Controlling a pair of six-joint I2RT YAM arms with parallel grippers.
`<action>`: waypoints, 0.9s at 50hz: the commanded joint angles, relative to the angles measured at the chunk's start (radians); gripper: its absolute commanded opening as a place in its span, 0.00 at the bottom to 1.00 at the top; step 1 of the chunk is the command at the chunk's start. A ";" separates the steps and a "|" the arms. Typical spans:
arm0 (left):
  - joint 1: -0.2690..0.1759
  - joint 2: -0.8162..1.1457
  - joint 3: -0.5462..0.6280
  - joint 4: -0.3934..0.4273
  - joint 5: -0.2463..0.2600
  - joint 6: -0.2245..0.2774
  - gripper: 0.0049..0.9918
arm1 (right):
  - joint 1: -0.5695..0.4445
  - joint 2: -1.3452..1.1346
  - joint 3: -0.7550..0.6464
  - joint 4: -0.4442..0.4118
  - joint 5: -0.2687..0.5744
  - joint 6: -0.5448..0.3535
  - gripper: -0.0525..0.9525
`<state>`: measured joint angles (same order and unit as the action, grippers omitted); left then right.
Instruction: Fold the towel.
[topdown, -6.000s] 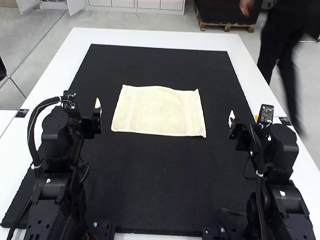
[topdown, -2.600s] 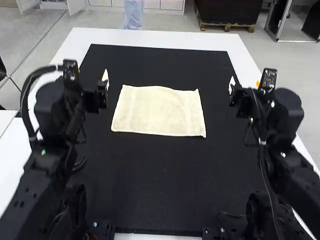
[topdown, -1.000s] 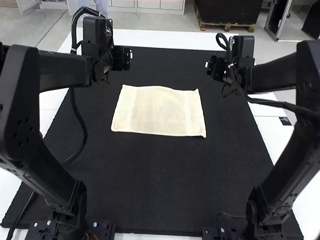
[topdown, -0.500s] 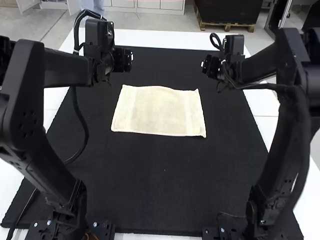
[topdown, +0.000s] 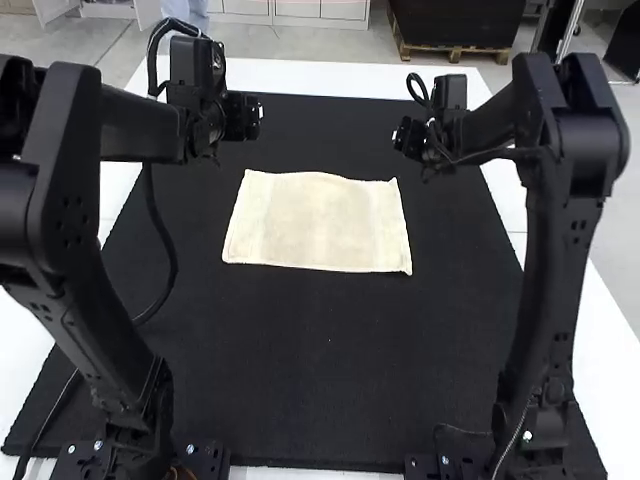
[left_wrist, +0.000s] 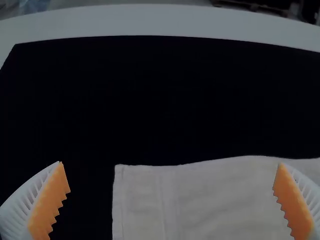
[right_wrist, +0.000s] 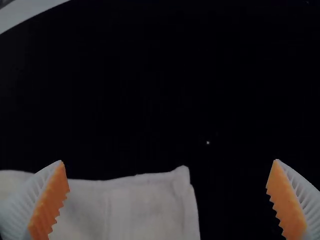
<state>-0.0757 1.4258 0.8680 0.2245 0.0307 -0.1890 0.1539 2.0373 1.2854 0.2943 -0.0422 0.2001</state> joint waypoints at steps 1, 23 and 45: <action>0.007 -0.001 0.034 0.004 0.026 -0.010 0.97 | 0.010 0.041 0.094 -0.027 -0.019 0.022 0.96; 0.008 0.013 0.034 0.010 0.035 -0.010 0.97 | 0.010 0.219 0.371 -0.241 -0.059 0.056 0.96; 0.028 0.036 0.034 0.018 0.049 -0.010 0.97 | 0.010 0.343 0.502 -0.379 -0.101 0.105 0.96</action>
<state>-0.0647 1.4464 0.8680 0.2333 0.0612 -0.1921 0.1543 2.3760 1.7596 -0.0734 -0.1207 0.2817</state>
